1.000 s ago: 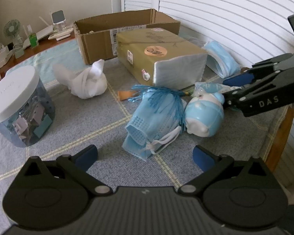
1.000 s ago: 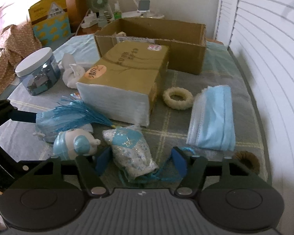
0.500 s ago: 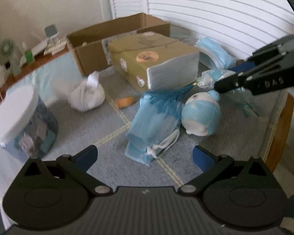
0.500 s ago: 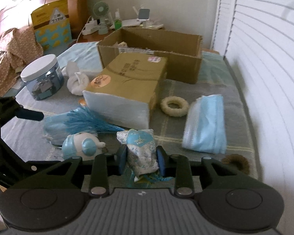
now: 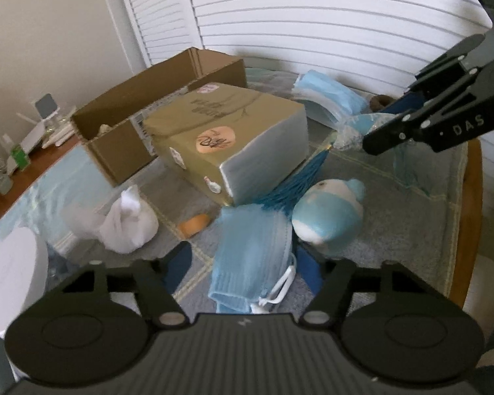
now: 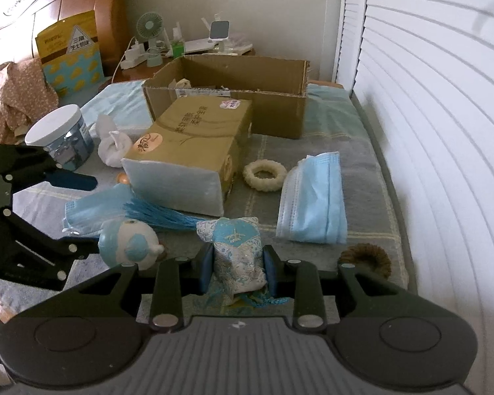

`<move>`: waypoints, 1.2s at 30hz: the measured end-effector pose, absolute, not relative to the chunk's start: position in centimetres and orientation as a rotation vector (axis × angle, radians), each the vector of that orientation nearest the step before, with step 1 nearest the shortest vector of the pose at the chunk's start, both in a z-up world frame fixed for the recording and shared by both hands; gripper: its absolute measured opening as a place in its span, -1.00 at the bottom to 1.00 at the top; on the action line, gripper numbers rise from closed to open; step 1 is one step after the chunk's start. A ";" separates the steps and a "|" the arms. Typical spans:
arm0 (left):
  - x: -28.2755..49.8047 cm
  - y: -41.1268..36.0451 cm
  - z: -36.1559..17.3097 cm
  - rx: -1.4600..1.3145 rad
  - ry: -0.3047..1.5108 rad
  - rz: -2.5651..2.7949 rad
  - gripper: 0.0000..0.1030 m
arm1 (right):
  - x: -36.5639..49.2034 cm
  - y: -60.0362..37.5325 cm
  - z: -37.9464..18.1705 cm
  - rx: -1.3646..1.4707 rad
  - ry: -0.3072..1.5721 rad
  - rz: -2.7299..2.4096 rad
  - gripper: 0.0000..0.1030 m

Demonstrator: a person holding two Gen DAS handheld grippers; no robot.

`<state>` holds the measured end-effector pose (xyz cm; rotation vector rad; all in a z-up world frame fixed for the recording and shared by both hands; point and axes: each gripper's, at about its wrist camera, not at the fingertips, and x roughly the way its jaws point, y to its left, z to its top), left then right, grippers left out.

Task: Organize soft objects
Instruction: 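Grasp the blue folded mask with the left tool while the right tool grasps the blue-white pouch, then lift the blue-white pouch with the right tool and drop it into the cardboard box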

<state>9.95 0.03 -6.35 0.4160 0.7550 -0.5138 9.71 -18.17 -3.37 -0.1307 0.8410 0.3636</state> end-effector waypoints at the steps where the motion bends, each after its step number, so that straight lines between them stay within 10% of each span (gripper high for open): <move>1: 10.0 0.1 -6.3 0.412 0.762 -0.523 0.16 | 9.7 -18.2 -3.4 -0.131 0.842 0.365 -0.30; 9: 10.3 0.8 -6.2 0.344 0.800 -0.567 -0.33 | 9.6 -17.7 -3.2 -0.140 0.843 0.371 -0.30; 36: 6.9 3.8 -1.8 0.235 0.718 -0.595 -0.39 | 11.2 -16.0 5.3 -0.173 0.627 0.379 -0.30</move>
